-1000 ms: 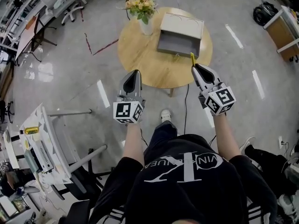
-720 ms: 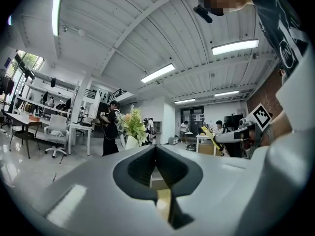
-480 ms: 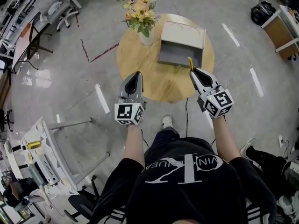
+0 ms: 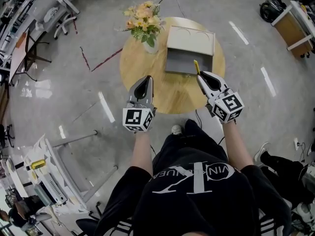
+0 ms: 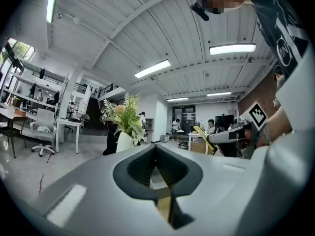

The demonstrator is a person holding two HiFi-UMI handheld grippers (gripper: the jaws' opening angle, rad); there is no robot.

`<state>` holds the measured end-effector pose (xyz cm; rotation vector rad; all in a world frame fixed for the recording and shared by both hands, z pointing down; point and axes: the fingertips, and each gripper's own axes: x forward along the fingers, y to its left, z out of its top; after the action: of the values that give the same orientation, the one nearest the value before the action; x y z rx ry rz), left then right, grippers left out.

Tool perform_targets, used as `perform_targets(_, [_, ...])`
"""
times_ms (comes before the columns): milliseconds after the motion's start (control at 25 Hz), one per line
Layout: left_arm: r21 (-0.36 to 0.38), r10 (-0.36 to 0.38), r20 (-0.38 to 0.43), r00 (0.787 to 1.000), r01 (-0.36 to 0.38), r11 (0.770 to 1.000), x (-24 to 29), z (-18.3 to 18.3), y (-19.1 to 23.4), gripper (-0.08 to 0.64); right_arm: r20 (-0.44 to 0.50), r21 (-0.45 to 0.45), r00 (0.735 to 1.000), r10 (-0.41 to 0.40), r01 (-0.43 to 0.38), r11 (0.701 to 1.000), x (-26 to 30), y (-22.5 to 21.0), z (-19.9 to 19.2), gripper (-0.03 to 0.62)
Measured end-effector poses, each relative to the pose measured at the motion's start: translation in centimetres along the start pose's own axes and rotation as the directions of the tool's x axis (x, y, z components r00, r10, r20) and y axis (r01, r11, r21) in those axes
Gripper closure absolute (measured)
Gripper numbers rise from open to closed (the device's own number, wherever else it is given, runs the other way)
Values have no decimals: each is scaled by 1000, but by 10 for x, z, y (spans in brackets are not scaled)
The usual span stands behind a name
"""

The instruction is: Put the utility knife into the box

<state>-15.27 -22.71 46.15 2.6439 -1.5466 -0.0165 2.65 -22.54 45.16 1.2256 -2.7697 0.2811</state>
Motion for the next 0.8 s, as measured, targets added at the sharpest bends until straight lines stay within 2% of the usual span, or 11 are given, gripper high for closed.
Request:
perform_targets(360, [-7, 0, -25, 1000, 0, 1000, 34, -9, 11, 550, -68, -38, 997, 37, -39, 999, 33, -27, 0, 540])
perform_targets(520, [-20, 12, -38, 999, -13, 1000, 52, -14, 19, 549, -141, -78, 988, 65, -77, 994, 54, -39, -7, 540])
perform_targets(680, [-39, 19, -52, 998, -21, 999, 68, -21, 23, 550, -256, -135, 962, 99, -137, 981, 74, -45, -22, 540])
perform_targets(800, [-42, 20, -73, 997, -23, 999, 76, -30, 26, 549, -366, -166, 923, 120, -192, 967, 87, -46, -39, 540])
